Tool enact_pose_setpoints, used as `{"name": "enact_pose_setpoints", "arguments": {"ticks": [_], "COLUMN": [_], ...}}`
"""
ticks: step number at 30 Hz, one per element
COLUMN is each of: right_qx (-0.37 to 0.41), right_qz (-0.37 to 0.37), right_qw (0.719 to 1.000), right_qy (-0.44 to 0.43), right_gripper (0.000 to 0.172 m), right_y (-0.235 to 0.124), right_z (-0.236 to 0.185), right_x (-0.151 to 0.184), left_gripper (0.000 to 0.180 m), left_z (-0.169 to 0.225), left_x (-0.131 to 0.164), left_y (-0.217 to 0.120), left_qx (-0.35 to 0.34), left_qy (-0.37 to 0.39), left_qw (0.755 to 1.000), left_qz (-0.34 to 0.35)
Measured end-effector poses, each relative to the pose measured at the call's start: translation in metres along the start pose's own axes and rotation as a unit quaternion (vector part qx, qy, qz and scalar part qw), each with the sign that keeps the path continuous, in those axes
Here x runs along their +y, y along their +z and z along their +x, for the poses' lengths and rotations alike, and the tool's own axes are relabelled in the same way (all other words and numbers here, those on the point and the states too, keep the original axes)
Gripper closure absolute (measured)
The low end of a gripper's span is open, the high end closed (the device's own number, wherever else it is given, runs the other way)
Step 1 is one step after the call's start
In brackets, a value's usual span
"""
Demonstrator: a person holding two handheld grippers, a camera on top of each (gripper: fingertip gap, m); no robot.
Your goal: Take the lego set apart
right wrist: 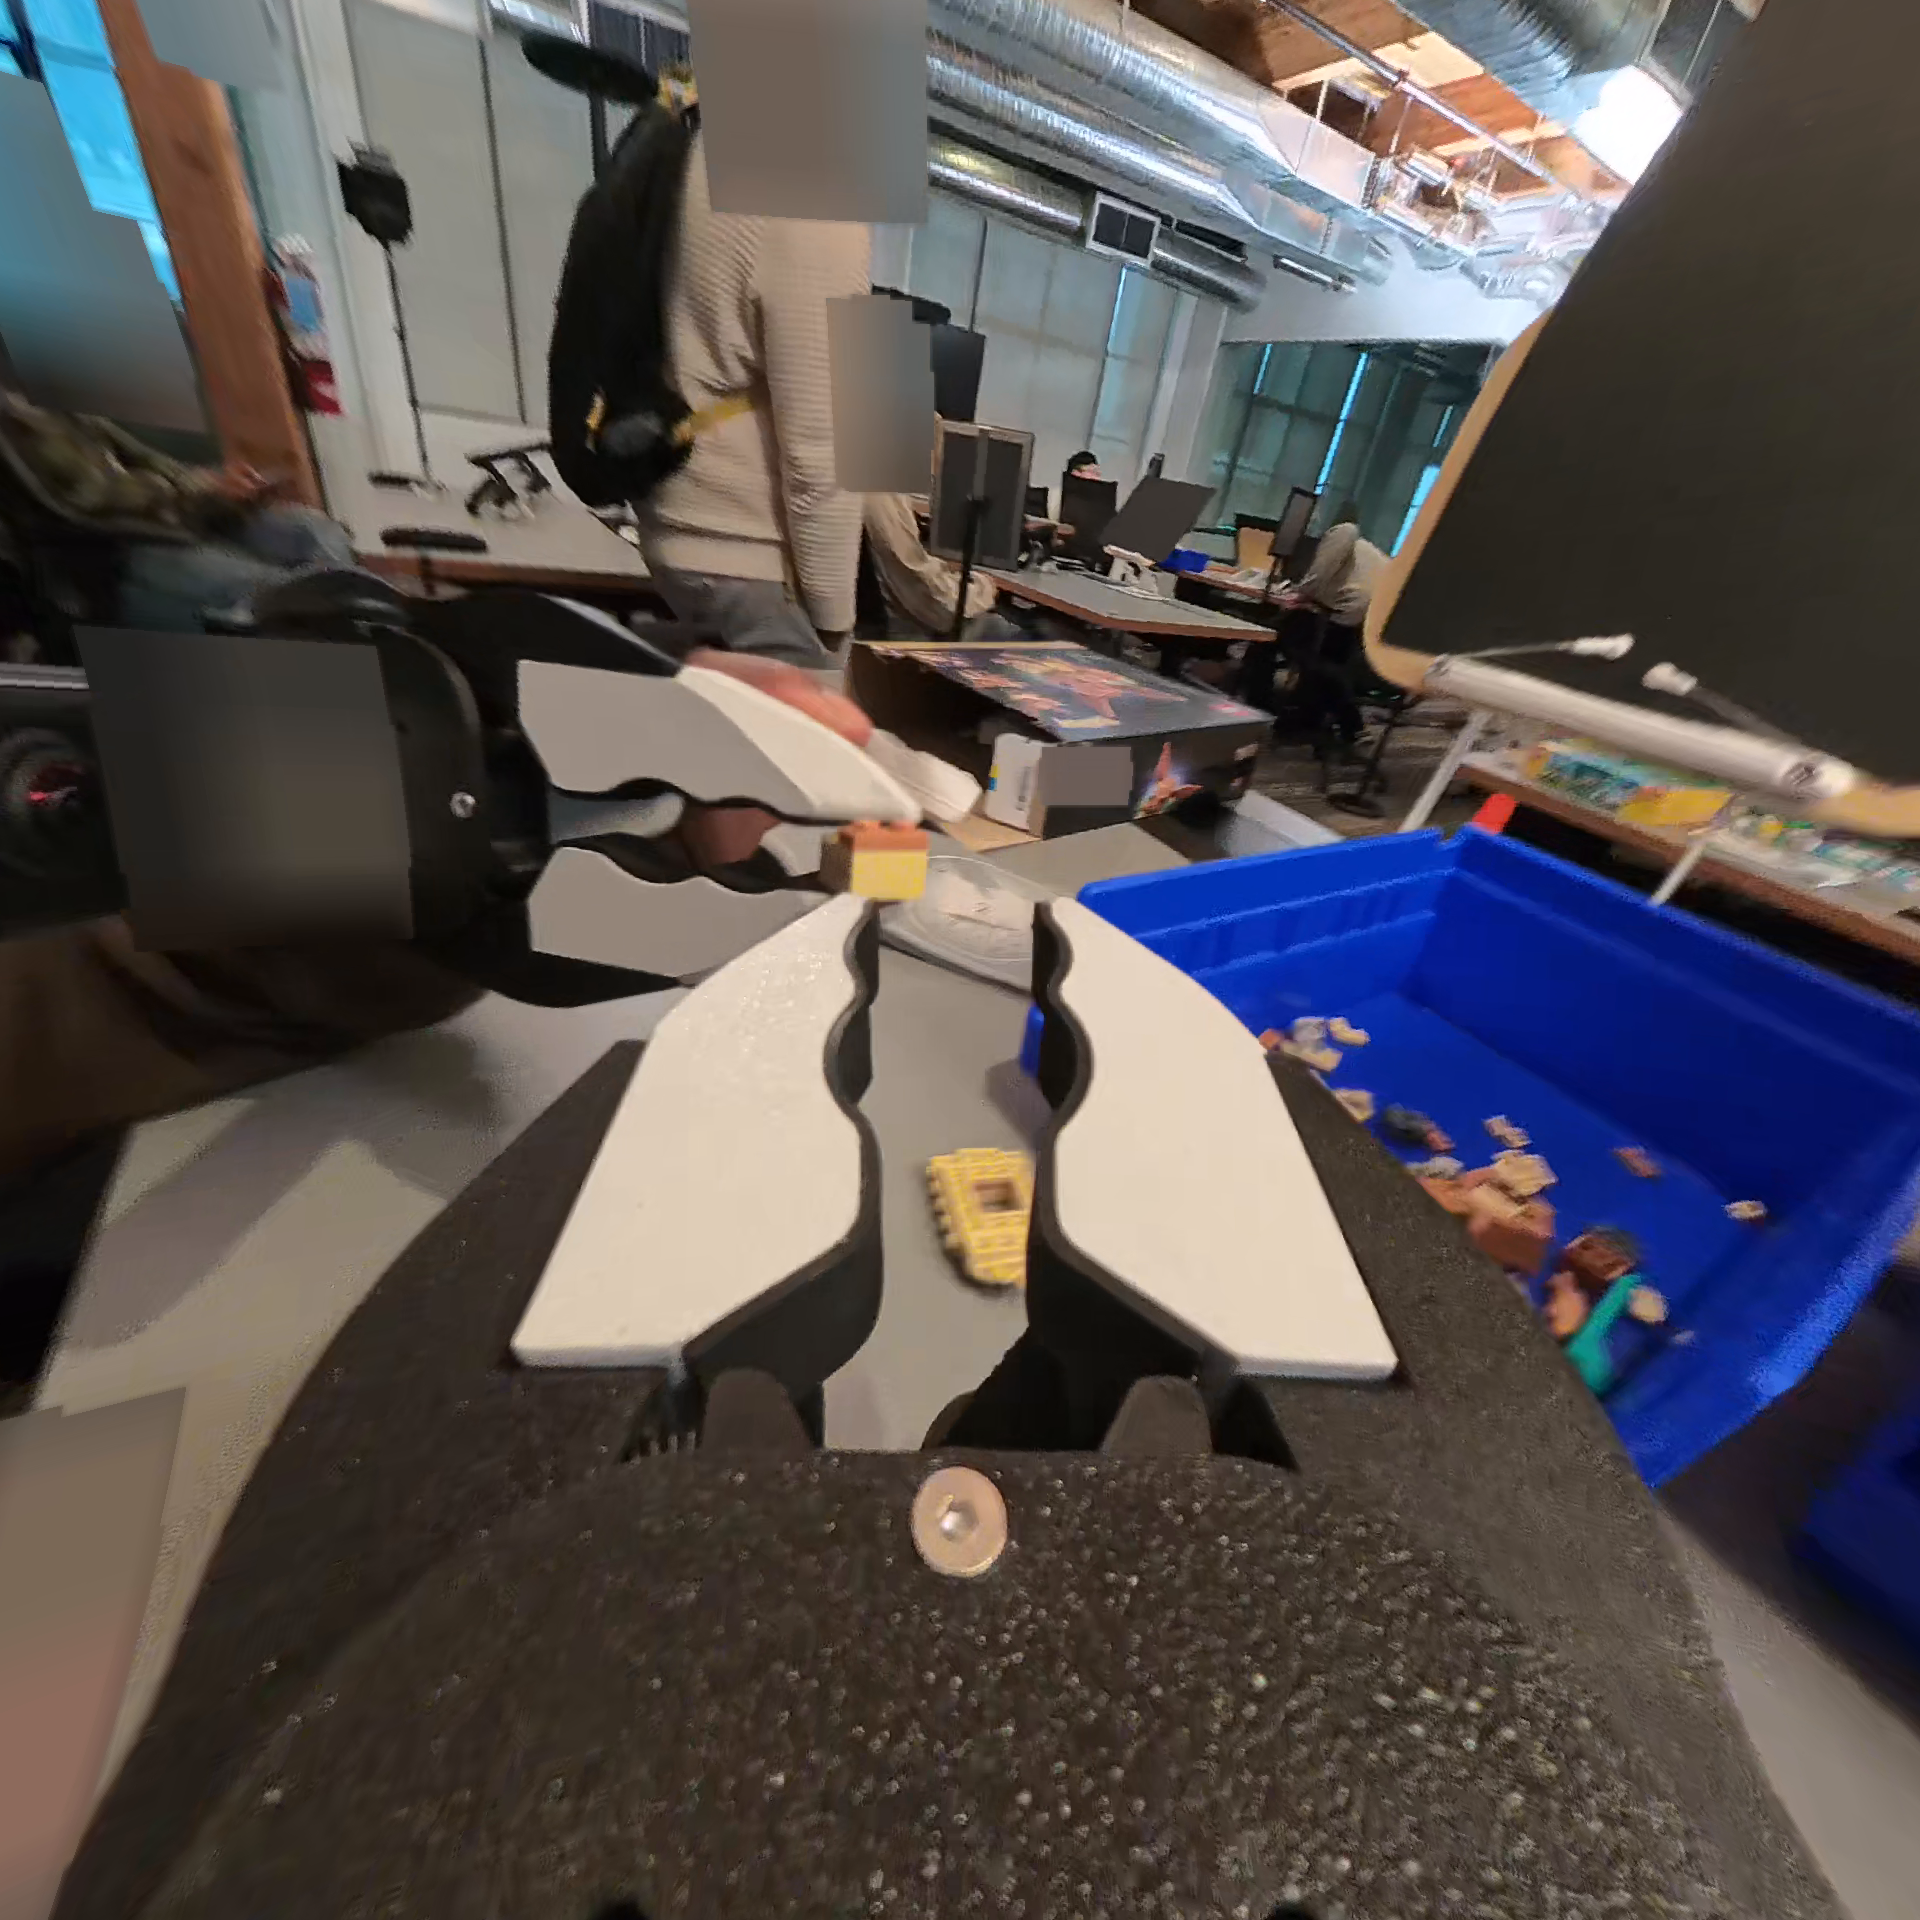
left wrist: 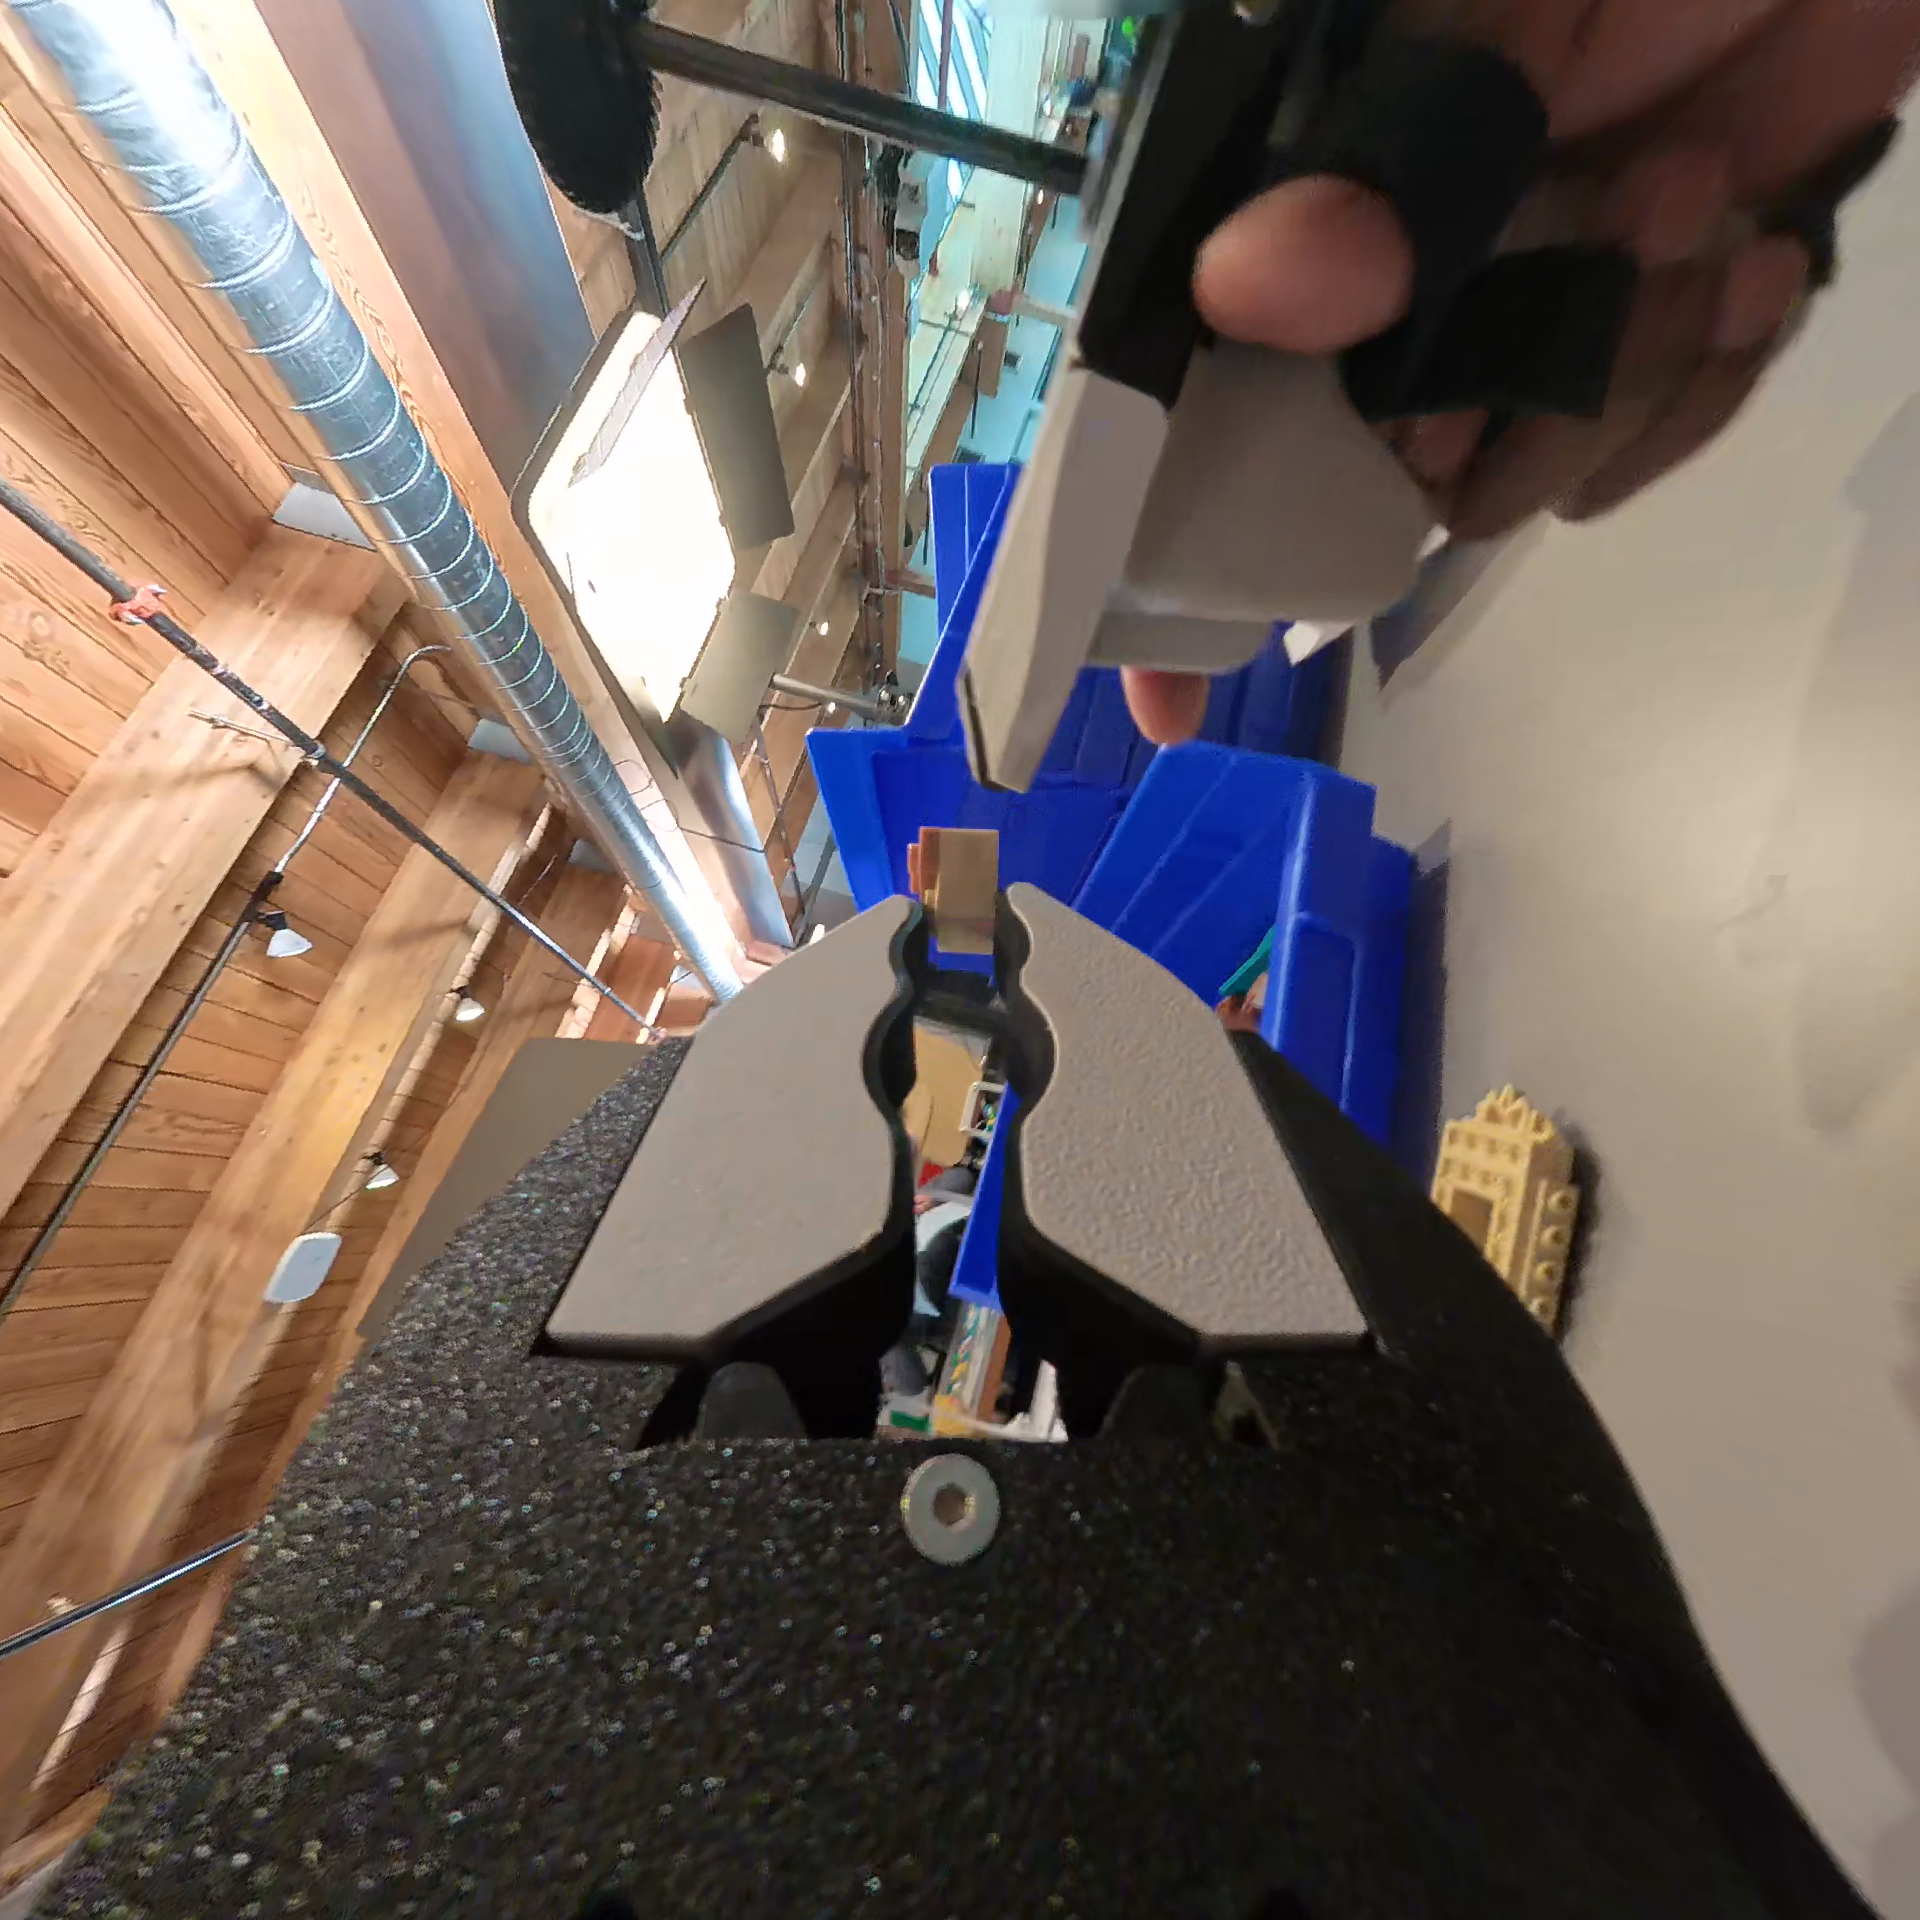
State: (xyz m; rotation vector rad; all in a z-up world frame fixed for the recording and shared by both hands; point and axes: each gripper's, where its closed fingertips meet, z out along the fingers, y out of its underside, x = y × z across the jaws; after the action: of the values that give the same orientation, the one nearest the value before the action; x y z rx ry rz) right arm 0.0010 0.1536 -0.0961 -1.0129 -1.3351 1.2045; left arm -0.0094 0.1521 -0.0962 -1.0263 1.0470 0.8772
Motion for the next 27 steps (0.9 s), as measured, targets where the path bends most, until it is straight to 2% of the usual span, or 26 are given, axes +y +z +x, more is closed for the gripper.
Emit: {"name": "enact_pose_setpoints", "arguments": {"ticks": [4, 8, 12, 14, 16, 18, 27], "right_qx": [0.013, 0.017, 0.03, 0.018, 0.011, -0.015, -0.111], "right_qz": [-0.029, -0.04, -0.014, -0.035, -0.054, -0.058, -0.066], "right_qw": [0.997, 0.993, 0.996, 0.995, 0.992, 0.993, 0.987], "right_qy": [-0.072, -0.112, -0.084, -0.09, -0.114, -0.099, -0.093], "right_gripper": [0.142, 0.142, 0.143, 0.144, 0.144, 0.143, 0.134], "right_y": [0.017, 0.041, 0.052, 0.056, 0.057, 0.057, 0.045], "right_z": [0.021, 0.041, 0.051, 0.046, 0.041, 0.032, 0.003], "right_x": [-0.021, -0.035, -0.021, -0.001, 0.013, 0.021, 0.033], "left_gripper": [0.169, 0.169, 0.169, 0.169, 0.169, 0.169, 0.169], "left_z": [-0.008, -0.015, -0.006, 0.003, 0.003, 0.004, 0.013], "left_x": [0.017, 0.045, 0.064, 0.068, 0.066, 0.066, 0.047], "left_y": [0.003, 0.012, 0.007, 0.002, 0.001, 0.002, 0.004], "left_qx": [0.001, 0.024, 0.016, 0.03, 0.026, 0.025, 0.026], "left_qy": [0.075, 0.169, 0.125, 0.128, 0.123, 0.112, 0.13], "left_qw": [0.997, 0.983, 0.99, 0.989, 0.99, 0.991, 0.991], "left_qz": [-0.028, -0.073, -0.068, -0.07, -0.063, -0.064, -0.037]}}
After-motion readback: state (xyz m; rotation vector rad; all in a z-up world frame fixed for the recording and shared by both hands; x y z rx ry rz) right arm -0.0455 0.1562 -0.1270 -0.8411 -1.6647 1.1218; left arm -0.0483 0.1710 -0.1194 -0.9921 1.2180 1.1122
